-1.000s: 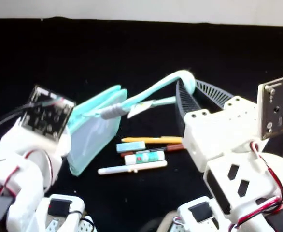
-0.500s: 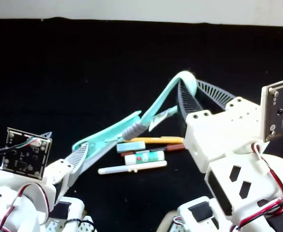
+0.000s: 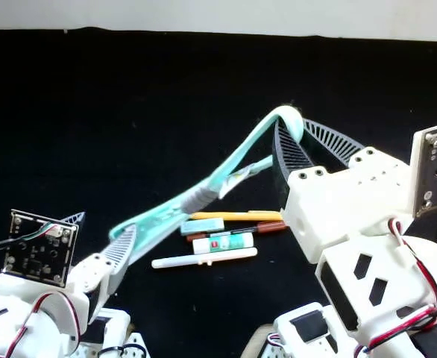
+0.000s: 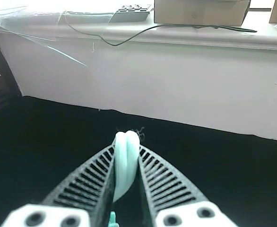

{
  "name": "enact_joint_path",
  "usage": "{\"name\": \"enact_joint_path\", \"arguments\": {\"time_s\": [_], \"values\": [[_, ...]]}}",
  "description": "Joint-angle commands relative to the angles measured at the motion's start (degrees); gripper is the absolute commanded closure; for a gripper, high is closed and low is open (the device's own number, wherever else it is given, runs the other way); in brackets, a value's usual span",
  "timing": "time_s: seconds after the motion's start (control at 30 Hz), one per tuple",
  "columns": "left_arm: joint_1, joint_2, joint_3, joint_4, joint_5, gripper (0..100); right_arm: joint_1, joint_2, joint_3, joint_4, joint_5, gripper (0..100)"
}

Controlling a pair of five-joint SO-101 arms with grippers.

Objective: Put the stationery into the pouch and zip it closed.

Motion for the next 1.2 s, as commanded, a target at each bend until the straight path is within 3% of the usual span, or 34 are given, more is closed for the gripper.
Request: {"name": "enact_joint_path", "arguments": {"time_s": [0.0, 0.1, 0.33, 0.5, 0.87, 1.17], "values": [[-0.31, 1.01, 7.34, 1.41, -0.18, 91, -0.22, 0.48, 0.22, -2.15, -0.7, 99.1], [-0.22, 1.01, 7.34, 1.41, -0.26, 100, -0.22, 0.48, 0.22, -2.15, -0.7, 99.1], [-0.22, 1.01, 6.9, 1.32, -0.44, 99, -0.22, 0.48, 0.22, -2.15, -0.62, 99.1], [-0.22, 1.54, 2.24, 0.97, -7.3, 99, -0.22, 0.13, 0.22, -1.19, -0.35, 99.1], [-0.22, 1.8, -0.84, -11.25, -18.02, 99, -0.13, 0.04, 0.13, 0.84, -0.35, 99.1], [-0.48, 1.71, 0.31, -14.68, -21.8, 99, 1.45, 0.4, 0.22, 2.51, -0.35, 99.1]]}}
